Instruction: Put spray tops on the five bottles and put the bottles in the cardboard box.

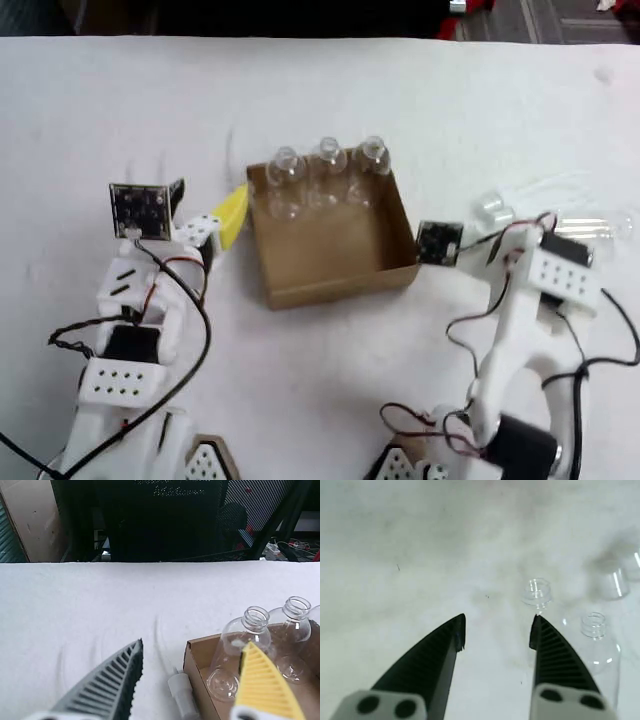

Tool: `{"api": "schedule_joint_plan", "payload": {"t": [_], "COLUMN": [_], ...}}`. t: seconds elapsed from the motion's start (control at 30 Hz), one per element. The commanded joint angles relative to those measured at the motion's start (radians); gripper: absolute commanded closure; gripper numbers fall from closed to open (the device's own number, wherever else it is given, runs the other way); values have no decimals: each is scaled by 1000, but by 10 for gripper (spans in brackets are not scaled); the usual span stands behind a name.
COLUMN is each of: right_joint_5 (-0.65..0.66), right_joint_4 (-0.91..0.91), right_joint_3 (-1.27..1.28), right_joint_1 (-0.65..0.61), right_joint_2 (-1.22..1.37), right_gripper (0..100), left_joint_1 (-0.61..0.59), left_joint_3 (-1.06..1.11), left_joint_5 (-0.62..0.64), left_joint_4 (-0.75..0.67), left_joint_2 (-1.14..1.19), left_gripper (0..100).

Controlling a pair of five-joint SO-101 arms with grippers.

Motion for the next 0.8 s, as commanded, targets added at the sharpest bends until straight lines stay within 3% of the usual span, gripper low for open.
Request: {"api": "schedule_joint_plan", "payload": {"t": [0.0,0.37,0.63,0.77], "right_joint_5": [20,21,26,94], "right_joint_4": [148,226,225,225], "right_joint_3": [-247,-611,-712,-712], "right_joint_1": [10,7,8,10], "right_joint_2": [120,526,664,700], "right_gripper": [807,805,805,805], "left_joint_1": [-2,-2,28,36], "left_joint_3": [-5,-8,-5,-5], "left_joint_5": [-9,-9,-12,-60], "left_joint_4": [-25,-25,-25,-25], "left_joint_2": [-27,-28,-27,-27], "left_gripper": [707,707,707,707]}}
